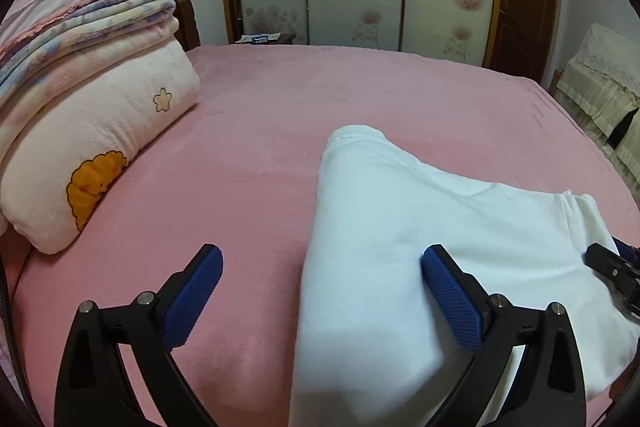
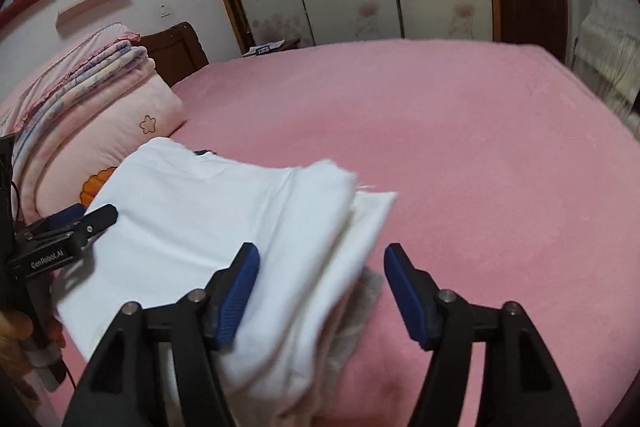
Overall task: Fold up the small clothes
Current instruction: 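Carry the folded sweatshirt with both tools onto the clothes stack, then open both tools and release the sweatshirt on the stack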
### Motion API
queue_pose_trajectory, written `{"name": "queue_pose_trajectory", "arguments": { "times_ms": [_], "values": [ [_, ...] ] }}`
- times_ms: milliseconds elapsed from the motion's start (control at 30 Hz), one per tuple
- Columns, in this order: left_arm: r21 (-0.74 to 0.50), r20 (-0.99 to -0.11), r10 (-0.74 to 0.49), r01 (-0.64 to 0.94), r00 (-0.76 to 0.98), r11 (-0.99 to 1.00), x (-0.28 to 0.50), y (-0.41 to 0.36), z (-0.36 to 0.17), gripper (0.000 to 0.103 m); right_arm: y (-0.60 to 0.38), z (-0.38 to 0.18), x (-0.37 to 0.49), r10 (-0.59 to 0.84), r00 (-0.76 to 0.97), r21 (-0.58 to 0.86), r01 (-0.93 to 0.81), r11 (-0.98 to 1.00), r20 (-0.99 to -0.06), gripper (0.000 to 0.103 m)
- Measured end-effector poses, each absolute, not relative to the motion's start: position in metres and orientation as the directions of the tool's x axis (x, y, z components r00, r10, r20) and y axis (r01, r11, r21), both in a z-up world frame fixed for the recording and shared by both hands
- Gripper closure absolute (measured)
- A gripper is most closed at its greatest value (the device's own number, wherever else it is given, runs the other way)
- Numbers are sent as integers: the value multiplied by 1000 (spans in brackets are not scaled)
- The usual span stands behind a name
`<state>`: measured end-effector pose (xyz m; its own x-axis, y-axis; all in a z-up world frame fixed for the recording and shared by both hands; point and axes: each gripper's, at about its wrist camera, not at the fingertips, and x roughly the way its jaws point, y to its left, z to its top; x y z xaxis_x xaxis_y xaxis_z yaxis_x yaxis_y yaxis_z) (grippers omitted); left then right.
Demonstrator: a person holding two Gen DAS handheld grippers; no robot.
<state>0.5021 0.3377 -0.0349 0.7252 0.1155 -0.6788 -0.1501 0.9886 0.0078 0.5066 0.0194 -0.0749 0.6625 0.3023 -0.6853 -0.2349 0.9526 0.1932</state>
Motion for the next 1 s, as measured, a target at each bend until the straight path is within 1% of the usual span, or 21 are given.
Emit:
{"name": "queue_pose_trajectory", "arguments": {
  "times_ms": [133, 233, 333, 433, 567, 733, 867, 1000],
  "values": [
    [63, -645, 203, -214, 737, 975, 487, 333, -20, 3, 3, -66, 498, 292, 671, 201, -212, 956, -681, 37],
    [38, -634, 235, -274, 737, 961, 474, 334, -8, 3, -2, -54, 486, 271, 691, 184, -198, 963, -670, 37],
    [-24, -641, 210, -293, 739, 956, 457, 330, 4, 2, -7, -42, 471, 237, 701, 152, -183, 971, -673, 37],
    [-41, -654, 194, -291, 731, 956, 440, 318, 14, 2, -11, -28, 453, 203, 709, 107, -179, 978, -675, 37],
    [-40, -665, 153, -239, 731, 970, 406, 285, 31, 2, -23, -5, 421, 224, 705, 132, -183, 974, -673, 37],
    [-55, -645, 96, -172, 758, 984, 350, 240, 63, 2, -40, 29, 371, 235, 721, 135, -195, 971, -651, 37],
    [-78, -627, 60, -140, 776, 987, 310, 214, 82, 2, -56, 57, 329, 220, 734, 121, -186, 975, -642, 37],
    [-100, -639, 20, -109, 769, 989, 275, 190, 93, 2, -75, 77, 287, 205, 743, 112, -173, 978, -638, 37]
  ]
}}
